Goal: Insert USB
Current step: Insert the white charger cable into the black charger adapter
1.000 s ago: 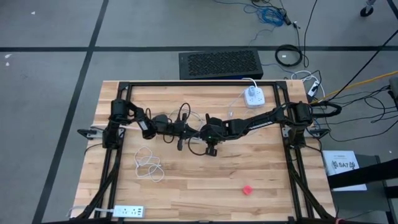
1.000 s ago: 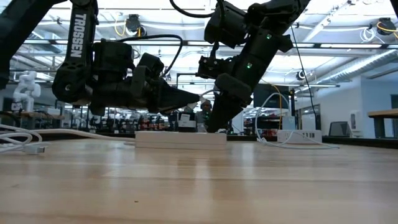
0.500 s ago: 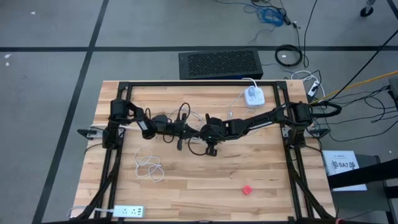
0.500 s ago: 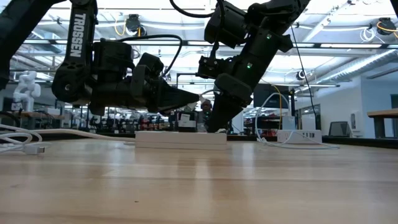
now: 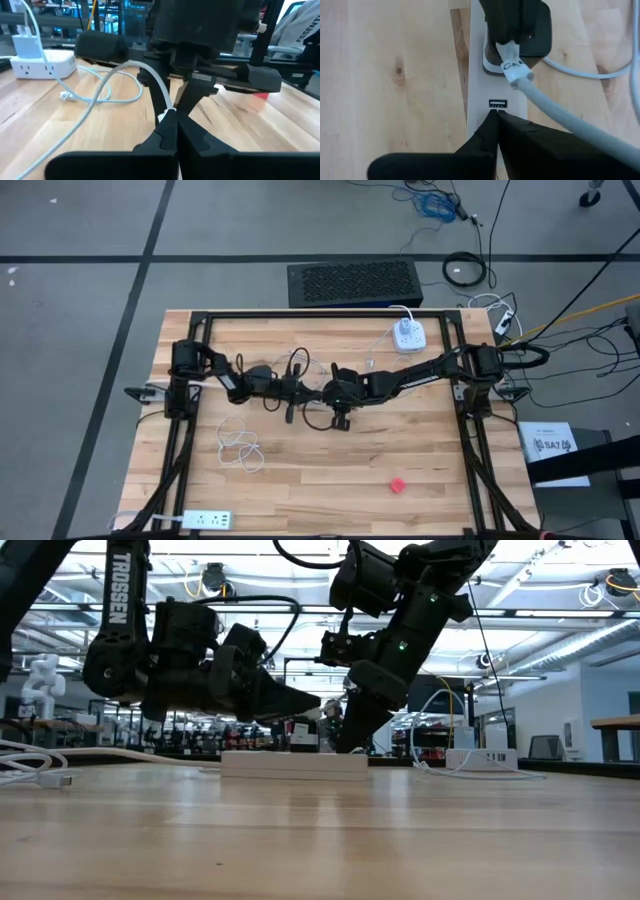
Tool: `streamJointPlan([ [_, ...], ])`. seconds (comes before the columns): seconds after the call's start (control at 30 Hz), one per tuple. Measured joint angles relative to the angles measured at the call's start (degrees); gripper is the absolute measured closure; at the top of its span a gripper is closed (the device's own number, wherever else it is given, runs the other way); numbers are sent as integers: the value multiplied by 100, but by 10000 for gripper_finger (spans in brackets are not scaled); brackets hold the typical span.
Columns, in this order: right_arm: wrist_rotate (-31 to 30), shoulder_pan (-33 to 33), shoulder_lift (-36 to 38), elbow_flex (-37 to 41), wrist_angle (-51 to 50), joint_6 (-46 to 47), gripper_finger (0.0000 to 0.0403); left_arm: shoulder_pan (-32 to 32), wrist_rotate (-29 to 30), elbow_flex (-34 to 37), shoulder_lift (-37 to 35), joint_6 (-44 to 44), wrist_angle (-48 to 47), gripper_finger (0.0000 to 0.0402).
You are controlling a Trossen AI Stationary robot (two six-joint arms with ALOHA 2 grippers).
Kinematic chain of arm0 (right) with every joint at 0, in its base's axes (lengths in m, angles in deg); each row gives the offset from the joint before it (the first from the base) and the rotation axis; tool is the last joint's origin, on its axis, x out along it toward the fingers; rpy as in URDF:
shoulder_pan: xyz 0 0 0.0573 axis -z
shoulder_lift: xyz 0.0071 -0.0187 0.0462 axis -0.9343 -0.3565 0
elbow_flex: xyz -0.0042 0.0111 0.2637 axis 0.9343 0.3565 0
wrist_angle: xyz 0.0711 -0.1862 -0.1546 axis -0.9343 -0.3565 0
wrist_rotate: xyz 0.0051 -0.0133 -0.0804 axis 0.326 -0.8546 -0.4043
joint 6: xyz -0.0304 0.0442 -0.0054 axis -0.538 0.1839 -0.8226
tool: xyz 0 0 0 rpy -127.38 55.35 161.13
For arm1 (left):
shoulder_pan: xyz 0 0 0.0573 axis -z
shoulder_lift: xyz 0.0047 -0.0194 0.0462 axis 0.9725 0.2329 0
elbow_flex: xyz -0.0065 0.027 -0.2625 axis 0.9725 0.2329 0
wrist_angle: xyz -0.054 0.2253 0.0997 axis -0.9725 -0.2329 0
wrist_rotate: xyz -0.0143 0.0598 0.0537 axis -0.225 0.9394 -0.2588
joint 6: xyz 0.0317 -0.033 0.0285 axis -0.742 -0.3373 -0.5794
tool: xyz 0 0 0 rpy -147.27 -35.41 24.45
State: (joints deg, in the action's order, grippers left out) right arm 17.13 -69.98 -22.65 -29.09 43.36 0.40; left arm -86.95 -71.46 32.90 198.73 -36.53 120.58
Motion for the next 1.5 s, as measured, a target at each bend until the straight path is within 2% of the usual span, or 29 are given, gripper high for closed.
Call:
streamJointPlan([
  [0.3, -11, 0, 0, 2, 0, -2, 403, -6, -108, 26, -67, 44, 41, 366],
  [0.57, -7, 0, 0, 2, 0, -4, 403, -116, -108, 38, -1003, -207, -323, 337],
  [0.73, 0, 0, 0, 2, 0, -4, 403, -197, -108, 37, -2021, -538, -1576, 327],
  [0.83, 4, 2, 0, 2, 0, -4, 403, -222, -83, 32, -2749, -923, -3096, 327],
  [0.9, 6, 0, 0, 2, 0, -4, 403, -223, 229, 32, -3217, -1136, -4261, 330],
  [1.03, 9, 0, 0, 2, 0, -38, 403, -192, 1367, 32, -3783, -1314, -6187, 354],
  [1.13, 11, 2, 0, 2, 0, -65, 403, -176, 1624, 32, -3713, -1292, -6746, 382],
  [1.2, 11, 2, 0, 2, 0, -68, 403, -170, 1629, 32, -3469, -1150, -6726, 395],
  [1.37, 10, 2, 0, 2, -4, -68, 403, -146, 1726, 9, -2693, -861, -5991, 392],
  [1.5, 15, 1, 2, 2, -29, -70, 403, 2, 1815, 9, -2519, -852, -5677, 392],
])
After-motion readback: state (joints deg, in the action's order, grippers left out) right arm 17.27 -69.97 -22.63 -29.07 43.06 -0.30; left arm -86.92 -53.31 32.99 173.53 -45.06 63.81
